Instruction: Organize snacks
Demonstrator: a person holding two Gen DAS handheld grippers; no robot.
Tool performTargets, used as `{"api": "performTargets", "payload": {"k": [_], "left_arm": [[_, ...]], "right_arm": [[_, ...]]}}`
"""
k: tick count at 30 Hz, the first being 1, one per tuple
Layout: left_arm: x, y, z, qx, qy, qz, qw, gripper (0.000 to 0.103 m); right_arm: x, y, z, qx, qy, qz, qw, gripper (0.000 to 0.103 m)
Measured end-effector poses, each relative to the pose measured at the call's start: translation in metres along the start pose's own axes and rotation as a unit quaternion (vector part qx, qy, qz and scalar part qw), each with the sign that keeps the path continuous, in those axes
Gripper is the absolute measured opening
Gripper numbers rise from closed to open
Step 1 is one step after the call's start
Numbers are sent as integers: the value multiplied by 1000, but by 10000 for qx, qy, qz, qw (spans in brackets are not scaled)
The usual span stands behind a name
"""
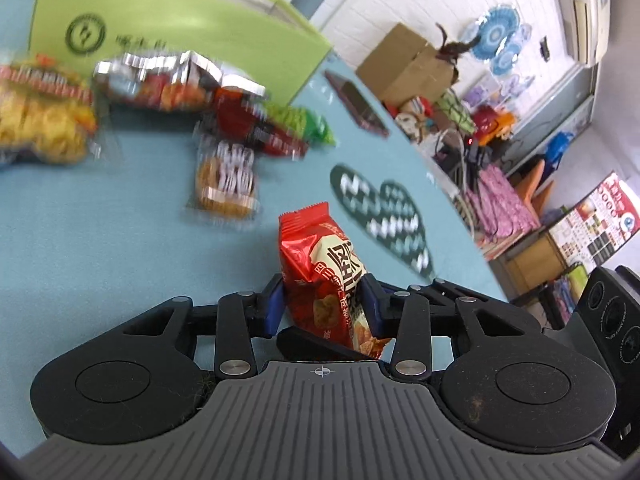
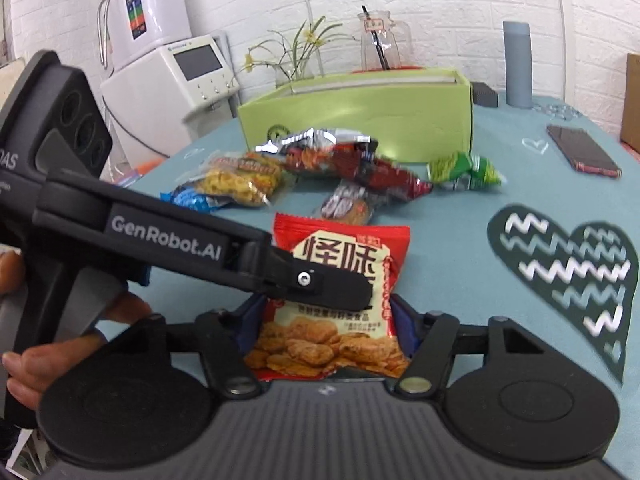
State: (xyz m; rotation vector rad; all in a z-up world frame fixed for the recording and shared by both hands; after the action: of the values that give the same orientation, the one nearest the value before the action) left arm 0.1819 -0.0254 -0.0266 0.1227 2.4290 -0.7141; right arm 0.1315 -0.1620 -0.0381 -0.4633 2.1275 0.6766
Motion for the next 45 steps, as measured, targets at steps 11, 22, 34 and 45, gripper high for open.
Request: {"api": "performTargets", "payload": {"k": [11,22,34,45], "left_arm": [[-164,-7,-2,-449,-1119,478,9916,20],[-231,39,70,-2036,-1399,670,9667,49],[-155,1,-31,-1483,-2290,851,9583,73],[-54,12,16,-1453,-580,887,9837,40]], "right_arm": [[-154,-44,62,-72,-578,-758,9954,66],[-206,-95,146,-7,-204,-525,9984,93],[-139,-51,27,28,-808,-834,9932,102],[-38,-26,63,-136,408,-399,9983,102]]}}
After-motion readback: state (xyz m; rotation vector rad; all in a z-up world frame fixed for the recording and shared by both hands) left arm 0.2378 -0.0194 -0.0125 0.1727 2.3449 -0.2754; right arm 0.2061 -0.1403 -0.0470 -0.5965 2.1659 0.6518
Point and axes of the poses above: each gripper's, at about its wrist camera, not at the fingertips, and z roughly the way its jaws point, y to its left, x to its underside, the point moved 3 cm from there along z, roughly the way its jaws point, and after that the axes turned 10 degrees about -x, right-handed, at the moved point
